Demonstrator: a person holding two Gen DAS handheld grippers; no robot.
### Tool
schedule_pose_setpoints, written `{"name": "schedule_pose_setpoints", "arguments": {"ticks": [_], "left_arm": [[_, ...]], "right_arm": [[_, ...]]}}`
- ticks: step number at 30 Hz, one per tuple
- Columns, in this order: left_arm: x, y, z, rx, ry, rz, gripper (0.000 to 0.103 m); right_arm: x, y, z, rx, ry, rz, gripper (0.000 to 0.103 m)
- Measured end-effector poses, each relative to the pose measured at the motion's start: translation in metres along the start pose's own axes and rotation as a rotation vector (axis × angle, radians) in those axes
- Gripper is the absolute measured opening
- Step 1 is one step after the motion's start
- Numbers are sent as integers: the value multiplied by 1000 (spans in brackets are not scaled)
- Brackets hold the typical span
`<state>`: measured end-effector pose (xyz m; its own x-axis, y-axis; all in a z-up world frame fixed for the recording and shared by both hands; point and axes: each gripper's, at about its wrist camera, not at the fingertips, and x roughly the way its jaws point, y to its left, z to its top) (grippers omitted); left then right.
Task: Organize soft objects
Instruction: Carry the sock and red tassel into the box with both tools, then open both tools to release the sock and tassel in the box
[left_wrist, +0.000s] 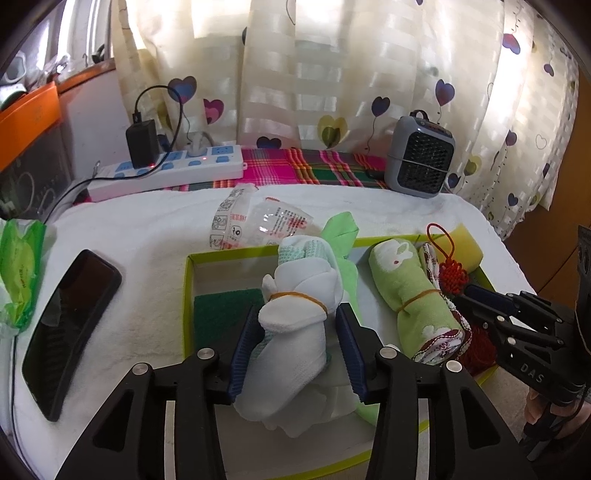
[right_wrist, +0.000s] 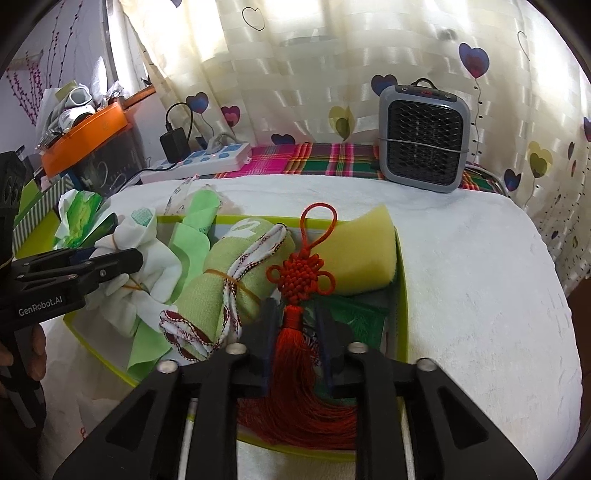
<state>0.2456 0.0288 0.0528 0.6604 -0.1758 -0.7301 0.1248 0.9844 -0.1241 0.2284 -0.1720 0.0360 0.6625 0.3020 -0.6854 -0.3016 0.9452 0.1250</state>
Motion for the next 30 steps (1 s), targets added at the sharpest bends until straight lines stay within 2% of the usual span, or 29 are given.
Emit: {"name": "schedule_pose_setpoints", "arguments": {"ticks": [2,15,23,27,30], "left_arm": [[-1,0,-1,0,1,1,46],[-7,-1,-6,10,-5,19,51],[-13,0,-10,7,-10,23,55],[-18,-3,-12,33,-26,50,56],[-23,-2,-15,26,-26,32,56]], "right_arm": [[-2,0,0,2,-7,0,39],[-11,3,-3,6,-34,-27,48],[-15,3,-6,25,-41,-34,58],[-20,4,-8,32,-49,-40,59],[-24,4,-10,42,-56,-38,60]]}}
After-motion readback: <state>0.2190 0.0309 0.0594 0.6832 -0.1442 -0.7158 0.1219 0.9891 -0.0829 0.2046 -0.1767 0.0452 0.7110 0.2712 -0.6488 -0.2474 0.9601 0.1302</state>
